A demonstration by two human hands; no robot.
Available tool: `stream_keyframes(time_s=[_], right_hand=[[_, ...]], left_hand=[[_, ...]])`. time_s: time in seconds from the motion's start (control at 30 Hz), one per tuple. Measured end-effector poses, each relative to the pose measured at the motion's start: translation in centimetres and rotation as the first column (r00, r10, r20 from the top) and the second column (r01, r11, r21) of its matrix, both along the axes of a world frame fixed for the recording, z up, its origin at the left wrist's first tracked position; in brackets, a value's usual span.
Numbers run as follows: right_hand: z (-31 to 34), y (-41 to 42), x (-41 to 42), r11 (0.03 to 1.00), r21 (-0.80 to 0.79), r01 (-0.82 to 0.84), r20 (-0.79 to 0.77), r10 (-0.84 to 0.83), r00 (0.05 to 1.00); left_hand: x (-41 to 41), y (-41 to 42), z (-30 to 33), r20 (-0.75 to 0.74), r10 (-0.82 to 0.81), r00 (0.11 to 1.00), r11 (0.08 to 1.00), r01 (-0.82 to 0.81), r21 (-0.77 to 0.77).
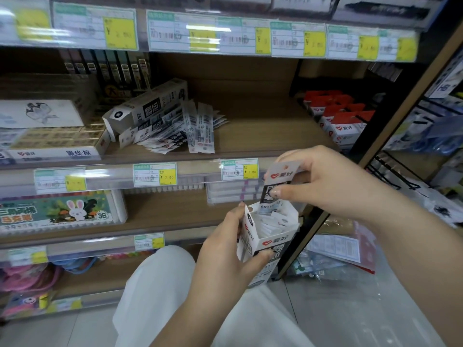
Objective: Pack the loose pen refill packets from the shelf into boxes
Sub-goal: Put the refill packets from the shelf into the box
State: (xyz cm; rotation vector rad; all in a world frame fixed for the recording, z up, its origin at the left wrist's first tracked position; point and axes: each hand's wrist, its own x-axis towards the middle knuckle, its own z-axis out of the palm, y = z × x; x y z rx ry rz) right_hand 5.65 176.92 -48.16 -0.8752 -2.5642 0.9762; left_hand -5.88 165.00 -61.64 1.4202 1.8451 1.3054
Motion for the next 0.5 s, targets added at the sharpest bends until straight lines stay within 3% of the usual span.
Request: stream_keyframes(time_s=[0.5], right_hand=[[-0.4, -0.1, -1.4, 0.980, 0.196, -0.039, 0.268, -0.016, 0.963]], left_hand=[[0.0, 0.0, 0.2, 0.001, 0.010, 1.000, 1.000, -0.010, 0.004]])
